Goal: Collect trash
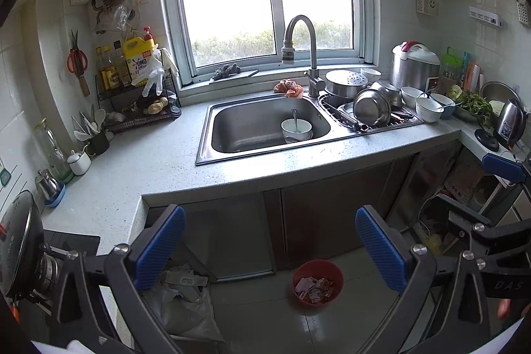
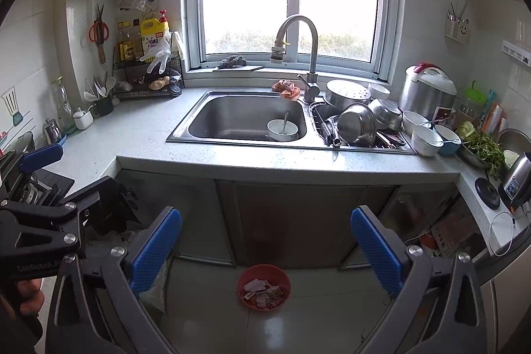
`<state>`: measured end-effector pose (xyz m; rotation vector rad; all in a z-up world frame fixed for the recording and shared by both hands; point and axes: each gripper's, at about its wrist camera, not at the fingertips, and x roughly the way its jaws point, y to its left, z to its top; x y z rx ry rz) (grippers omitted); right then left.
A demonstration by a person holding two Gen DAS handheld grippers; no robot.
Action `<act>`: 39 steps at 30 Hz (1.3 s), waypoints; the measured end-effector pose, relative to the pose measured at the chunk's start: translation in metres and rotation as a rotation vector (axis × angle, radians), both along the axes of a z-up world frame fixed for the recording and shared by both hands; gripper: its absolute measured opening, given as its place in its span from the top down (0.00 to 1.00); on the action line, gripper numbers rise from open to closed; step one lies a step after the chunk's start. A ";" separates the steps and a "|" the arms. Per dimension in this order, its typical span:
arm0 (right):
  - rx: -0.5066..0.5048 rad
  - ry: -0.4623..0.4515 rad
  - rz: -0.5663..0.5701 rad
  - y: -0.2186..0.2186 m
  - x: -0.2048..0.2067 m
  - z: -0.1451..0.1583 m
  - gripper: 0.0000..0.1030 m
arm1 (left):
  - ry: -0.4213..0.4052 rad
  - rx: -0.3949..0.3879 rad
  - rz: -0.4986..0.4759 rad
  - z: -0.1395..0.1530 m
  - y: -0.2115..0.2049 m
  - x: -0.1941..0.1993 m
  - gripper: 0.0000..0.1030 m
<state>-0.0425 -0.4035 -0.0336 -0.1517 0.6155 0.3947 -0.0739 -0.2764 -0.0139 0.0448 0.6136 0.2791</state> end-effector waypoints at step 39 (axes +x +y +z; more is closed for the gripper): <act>-0.016 -0.003 0.028 -0.032 -0.018 0.005 0.00 | -0.003 -0.052 0.016 -0.007 -0.038 -0.027 0.01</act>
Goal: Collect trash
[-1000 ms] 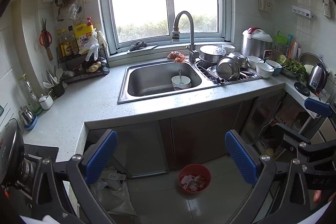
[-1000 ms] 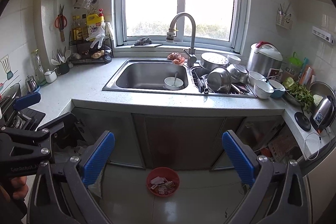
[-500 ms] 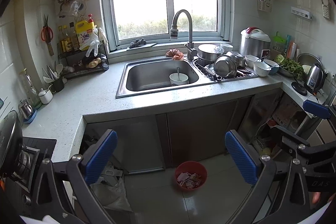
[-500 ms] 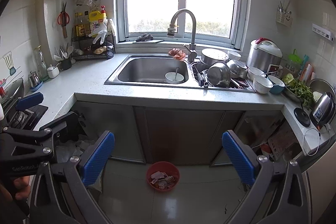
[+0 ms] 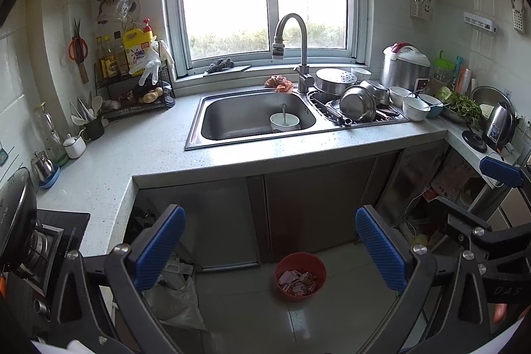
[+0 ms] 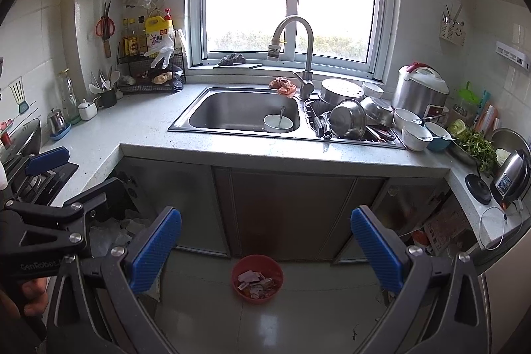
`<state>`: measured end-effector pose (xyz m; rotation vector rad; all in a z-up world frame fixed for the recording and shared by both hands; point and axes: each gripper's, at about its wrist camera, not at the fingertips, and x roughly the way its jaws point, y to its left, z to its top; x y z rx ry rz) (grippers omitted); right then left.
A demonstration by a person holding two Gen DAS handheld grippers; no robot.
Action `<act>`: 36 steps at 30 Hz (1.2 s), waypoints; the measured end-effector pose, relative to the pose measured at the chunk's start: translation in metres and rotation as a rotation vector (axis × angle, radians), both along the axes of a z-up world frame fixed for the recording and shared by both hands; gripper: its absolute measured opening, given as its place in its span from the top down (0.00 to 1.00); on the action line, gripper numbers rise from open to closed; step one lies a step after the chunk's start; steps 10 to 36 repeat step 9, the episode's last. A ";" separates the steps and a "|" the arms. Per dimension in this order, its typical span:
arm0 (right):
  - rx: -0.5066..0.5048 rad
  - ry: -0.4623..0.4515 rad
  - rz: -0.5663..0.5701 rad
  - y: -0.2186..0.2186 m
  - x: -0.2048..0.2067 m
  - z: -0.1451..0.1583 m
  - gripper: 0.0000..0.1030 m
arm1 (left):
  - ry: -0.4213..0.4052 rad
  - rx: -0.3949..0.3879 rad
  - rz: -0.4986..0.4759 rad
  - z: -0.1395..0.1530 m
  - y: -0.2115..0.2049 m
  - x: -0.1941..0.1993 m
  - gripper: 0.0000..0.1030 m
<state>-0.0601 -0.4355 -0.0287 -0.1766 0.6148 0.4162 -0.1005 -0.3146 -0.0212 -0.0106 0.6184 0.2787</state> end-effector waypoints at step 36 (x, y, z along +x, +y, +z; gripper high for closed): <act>0.006 0.003 0.013 0.000 0.000 0.000 0.00 | -0.005 -0.010 0.005 -0.001 0.001 0.000 0.01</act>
